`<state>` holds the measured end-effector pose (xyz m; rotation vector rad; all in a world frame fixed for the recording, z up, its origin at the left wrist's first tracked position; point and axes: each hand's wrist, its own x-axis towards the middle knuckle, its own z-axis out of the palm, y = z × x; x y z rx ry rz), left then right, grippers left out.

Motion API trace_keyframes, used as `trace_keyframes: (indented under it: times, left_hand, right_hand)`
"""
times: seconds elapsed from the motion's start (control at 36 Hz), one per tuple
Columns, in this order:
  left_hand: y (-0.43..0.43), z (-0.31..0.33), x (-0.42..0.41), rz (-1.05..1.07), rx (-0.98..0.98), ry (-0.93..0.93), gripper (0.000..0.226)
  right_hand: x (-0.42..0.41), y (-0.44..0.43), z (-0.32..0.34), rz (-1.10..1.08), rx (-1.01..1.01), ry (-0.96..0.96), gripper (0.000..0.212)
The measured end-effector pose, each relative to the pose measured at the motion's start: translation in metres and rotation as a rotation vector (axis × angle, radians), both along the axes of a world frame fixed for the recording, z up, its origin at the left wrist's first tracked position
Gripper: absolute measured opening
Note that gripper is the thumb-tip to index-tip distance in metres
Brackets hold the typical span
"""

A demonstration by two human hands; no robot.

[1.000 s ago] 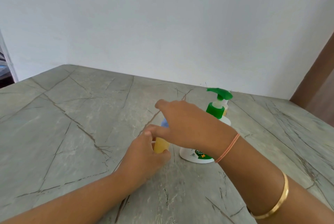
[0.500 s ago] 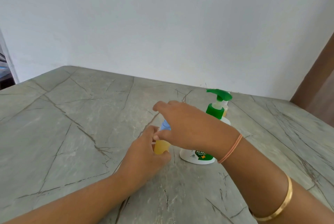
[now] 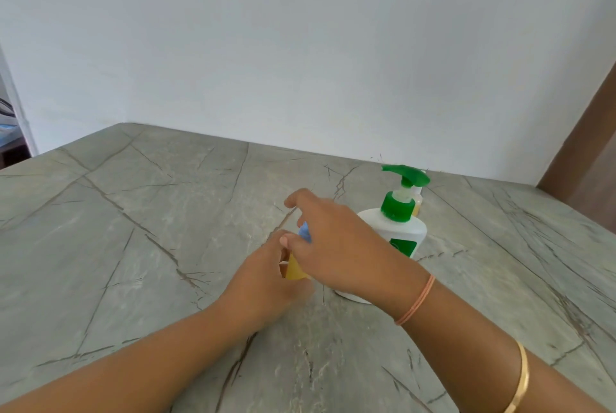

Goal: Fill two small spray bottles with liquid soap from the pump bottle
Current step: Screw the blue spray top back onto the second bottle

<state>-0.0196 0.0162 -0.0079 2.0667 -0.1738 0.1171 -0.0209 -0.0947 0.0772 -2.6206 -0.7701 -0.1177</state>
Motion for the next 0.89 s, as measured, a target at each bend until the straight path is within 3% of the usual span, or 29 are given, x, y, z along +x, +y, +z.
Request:
trace_keyframes:
  times: [0.11,0.31,0.67,0.89]
  left_hand:
    - [0.012,0.006,0.006,-0.145,-0.094,0.123,0.033]
    - [0.018,0.011,0.005,-0.260,-0.208,0.176,0.050]
    - [0.015,0.009,0.004,-0.239,-0.153,0.075,0.033]
    - [0.020,0.011,0.007,-0.337,-0.211,0.140,0.031]
  right_hand:
    - [-0.003,-0.003,-0.017,0.003,0.342,0.133,0.051]
    - [0.001,-0.008,-0.037,0.000,0.727,0.182,0.032]
    - [-0.004,-0.003,-0.052,-0.072,0.750,-0.057,0.025]
    - [0.002,-0.010,-0.050,-0.004,0.807,0.181,0.036]
